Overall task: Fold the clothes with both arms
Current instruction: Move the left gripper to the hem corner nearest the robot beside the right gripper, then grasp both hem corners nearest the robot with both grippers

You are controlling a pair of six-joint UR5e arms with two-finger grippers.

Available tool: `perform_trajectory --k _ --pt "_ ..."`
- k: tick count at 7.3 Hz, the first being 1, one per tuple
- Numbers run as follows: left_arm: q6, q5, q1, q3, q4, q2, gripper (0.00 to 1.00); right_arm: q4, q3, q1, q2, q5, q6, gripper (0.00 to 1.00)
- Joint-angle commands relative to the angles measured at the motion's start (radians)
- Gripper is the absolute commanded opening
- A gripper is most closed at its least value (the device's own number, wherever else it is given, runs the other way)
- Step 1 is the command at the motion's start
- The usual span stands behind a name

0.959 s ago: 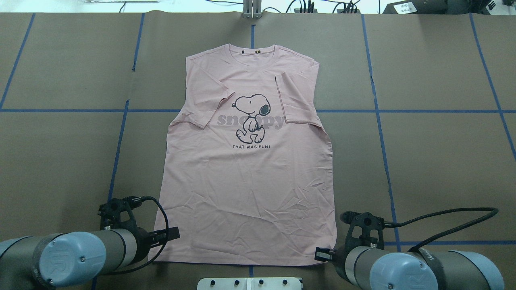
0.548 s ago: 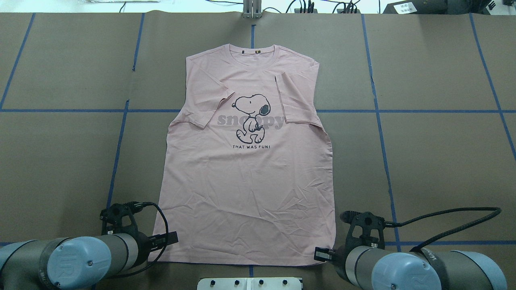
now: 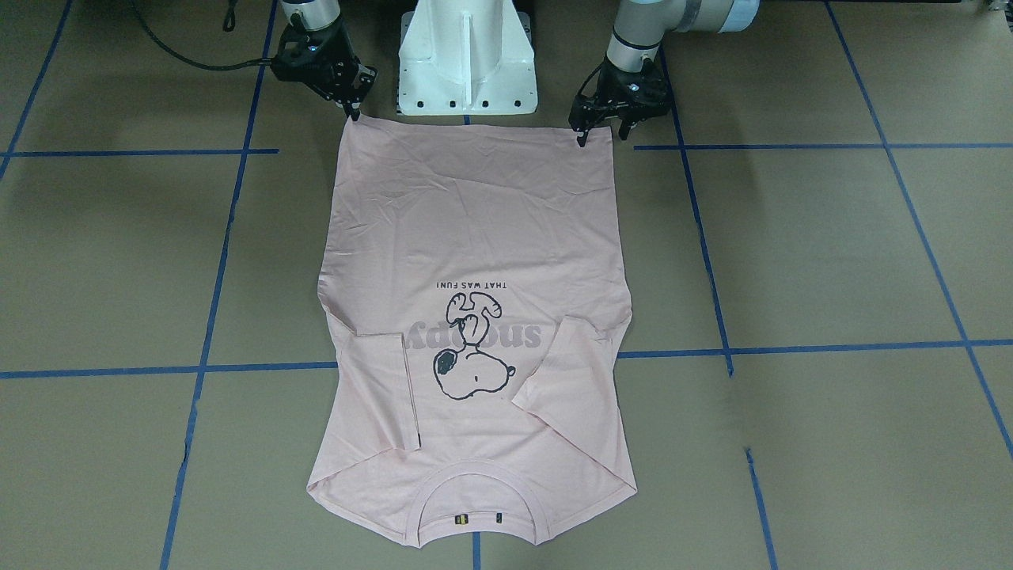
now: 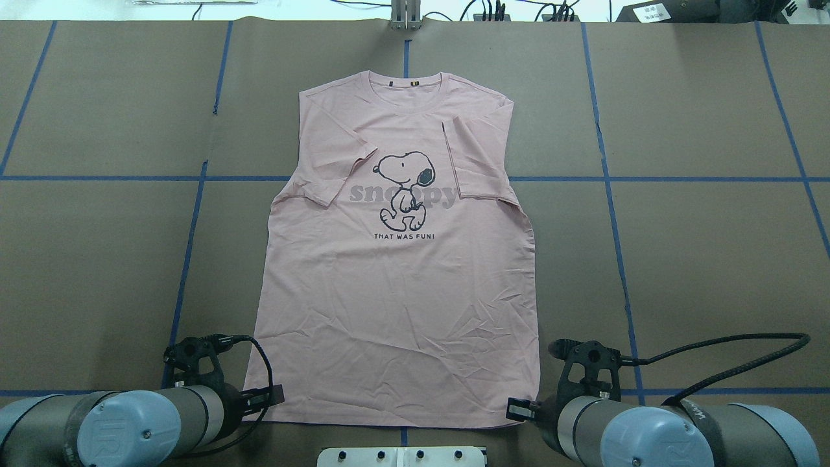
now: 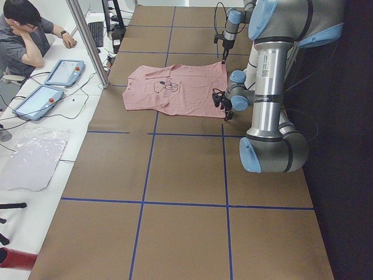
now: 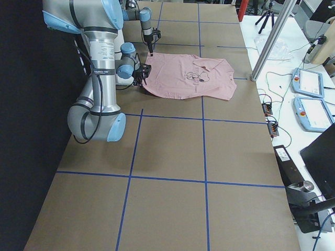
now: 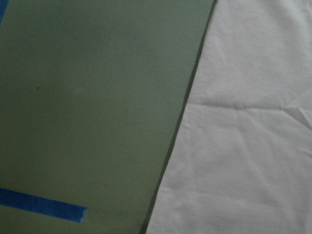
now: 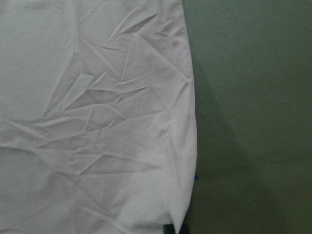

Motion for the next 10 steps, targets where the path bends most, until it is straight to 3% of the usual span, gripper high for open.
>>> perform_trajectory --k 1,2,5,6,7,8,10 --pt "0.005 -0.004 0.003 -0.015 0.033 -0.001 0.1 0.0 0.0 0.0 -0.001 0.0 0.0 0.0" --pt "0.007 -0.002 0.005 -0.016 0.033 0.0 0.0 0.0 0.0 -0.002 -0.001 0.0 0.0 0.0" --pt "0.007 -0.004 0.002 -0.038 0.039 0.0 0.0 0.0 0.0 0.0 -0.003 0.001 0.0 0.0" --pt "0.007 -0.007 0.002 -0.097 0.097 0.001 0.0 0.0 0.011 0.002 -0.003 0.009 0.0 0.0" --pt "0.01 -0.011 0.005 -0.167 0.197 -0.007 0.0 0.0 0.044 0.005 -0.015 0.038 -0.002 0.0" --pt "0.008 -0.011 0.005 -0.191 0.224 -0.007 0.0 -0.002 0.069 0.003 -0.03 0.043 -0.002 0.0" --pt "0.007 -0.011 0.005 -0.229 0.224 -0.004 0.0 -0.012 0.153 -0.009 -0.079 0.136 -0.002 0.0"
